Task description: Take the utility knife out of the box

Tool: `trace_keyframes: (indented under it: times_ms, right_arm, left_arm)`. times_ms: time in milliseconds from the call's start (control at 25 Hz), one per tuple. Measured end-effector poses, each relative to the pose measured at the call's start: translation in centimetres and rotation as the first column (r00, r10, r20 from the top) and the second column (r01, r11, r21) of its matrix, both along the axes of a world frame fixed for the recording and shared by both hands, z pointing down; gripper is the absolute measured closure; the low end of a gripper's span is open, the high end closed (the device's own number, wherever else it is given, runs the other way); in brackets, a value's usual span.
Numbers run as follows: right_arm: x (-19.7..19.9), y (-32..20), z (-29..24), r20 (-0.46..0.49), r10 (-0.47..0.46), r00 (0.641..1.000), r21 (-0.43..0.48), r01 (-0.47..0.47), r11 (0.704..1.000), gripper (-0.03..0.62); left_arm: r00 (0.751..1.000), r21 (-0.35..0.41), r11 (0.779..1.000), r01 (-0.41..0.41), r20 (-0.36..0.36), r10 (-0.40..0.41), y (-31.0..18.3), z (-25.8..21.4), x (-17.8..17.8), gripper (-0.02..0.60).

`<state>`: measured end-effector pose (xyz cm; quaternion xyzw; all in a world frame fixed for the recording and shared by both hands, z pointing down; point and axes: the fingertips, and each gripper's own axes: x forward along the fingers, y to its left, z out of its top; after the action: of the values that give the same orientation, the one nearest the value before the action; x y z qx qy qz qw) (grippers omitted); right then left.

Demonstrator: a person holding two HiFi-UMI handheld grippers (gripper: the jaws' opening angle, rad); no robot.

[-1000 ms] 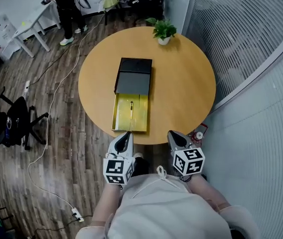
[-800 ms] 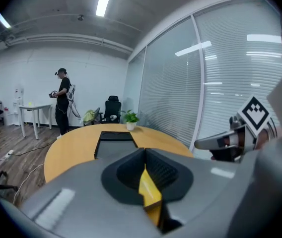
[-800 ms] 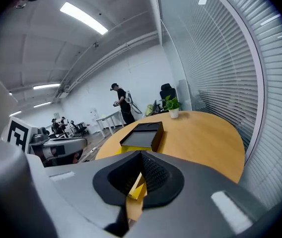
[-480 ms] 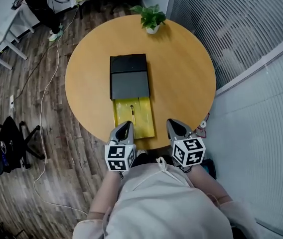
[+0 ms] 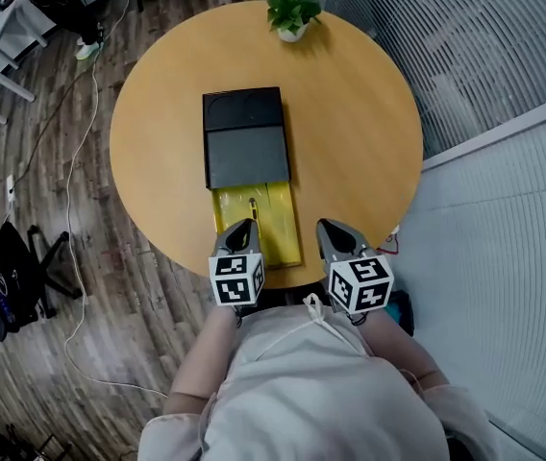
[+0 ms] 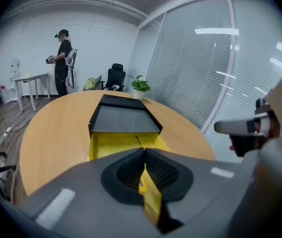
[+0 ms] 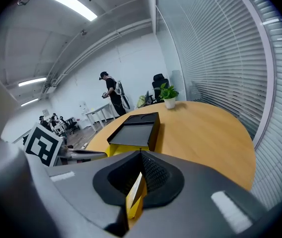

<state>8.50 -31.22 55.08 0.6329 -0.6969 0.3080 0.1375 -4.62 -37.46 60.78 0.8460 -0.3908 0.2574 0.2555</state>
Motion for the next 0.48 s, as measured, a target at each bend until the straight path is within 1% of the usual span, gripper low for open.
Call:
trace_keyframes:
  times_ms: [160,320,480]
  right_arm:
    - [0.8,-1.8,1.5,0.013,-0.037,0.999,-0.037,0.038,0.999,0.594]
    - [2.1,-4.0,2.2,0.016,-0.058,0.998,-0.043,0.058,0.997,0.594]
    - [2.8,-5.7,3.3,0.030,-0.081,0.996,-0.061,0.082,0.995,0.594]
  left_arm:
    - [0.999,-0.094,0.995,0.032,0.038,-0.029,-1.1,3.0,0.8,0.558]
    - [0.992,-0.118,0.993,0.028,0.125,-0.013,-1.9,5.2,1.5,0.509]
    - [0.986,-0.171,0.982,0.086,0.156,-0.060,-2.8,7.5,1.7,0.469]
